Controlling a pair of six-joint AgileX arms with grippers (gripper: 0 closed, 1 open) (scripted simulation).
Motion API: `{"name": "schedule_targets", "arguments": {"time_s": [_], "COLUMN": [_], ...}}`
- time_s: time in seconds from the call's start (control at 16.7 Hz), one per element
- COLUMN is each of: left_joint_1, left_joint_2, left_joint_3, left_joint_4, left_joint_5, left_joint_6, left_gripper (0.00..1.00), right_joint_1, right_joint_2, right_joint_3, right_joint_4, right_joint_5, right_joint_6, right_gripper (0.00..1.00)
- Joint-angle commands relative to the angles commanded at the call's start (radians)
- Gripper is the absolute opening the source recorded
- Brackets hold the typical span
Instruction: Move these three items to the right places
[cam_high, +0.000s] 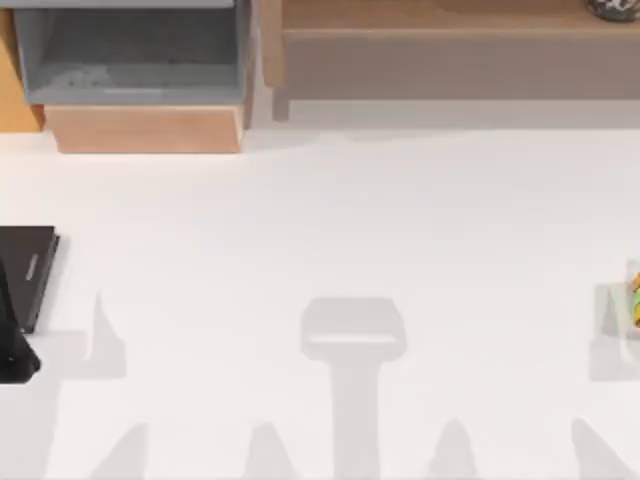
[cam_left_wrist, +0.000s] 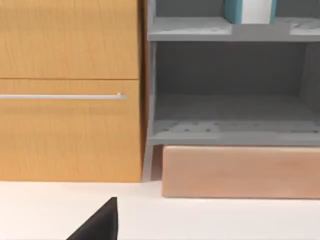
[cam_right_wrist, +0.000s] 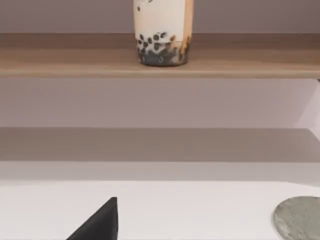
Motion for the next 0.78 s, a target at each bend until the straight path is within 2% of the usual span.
{"name": "schedule_targets", "arguments": {"time_s": [0.36, 0.78], "left_joint_1": [0.0, 0.0], "left_joint_2": [0.0, 0.0], "left_joint_3": [0.0, 0.0], "left_joint_4": [0.0, 0.0], "left_joint_5": [0.0, 0.0], "left_joint_6": [0.0, 0.0], "left_gripper": [1.0, 1.0], "right_joint_1": [0.006, 0.027], "right_joint_2": [0.102, 0.637], "right_joint_3": [0.066, 0.346], "right_joint_4": [0.06, 0.312], "right_joint_5": [0.007, 0.042], "right_joint_6": [0.001, 0.005], "right_gripper": [1.0, 1.0]}}
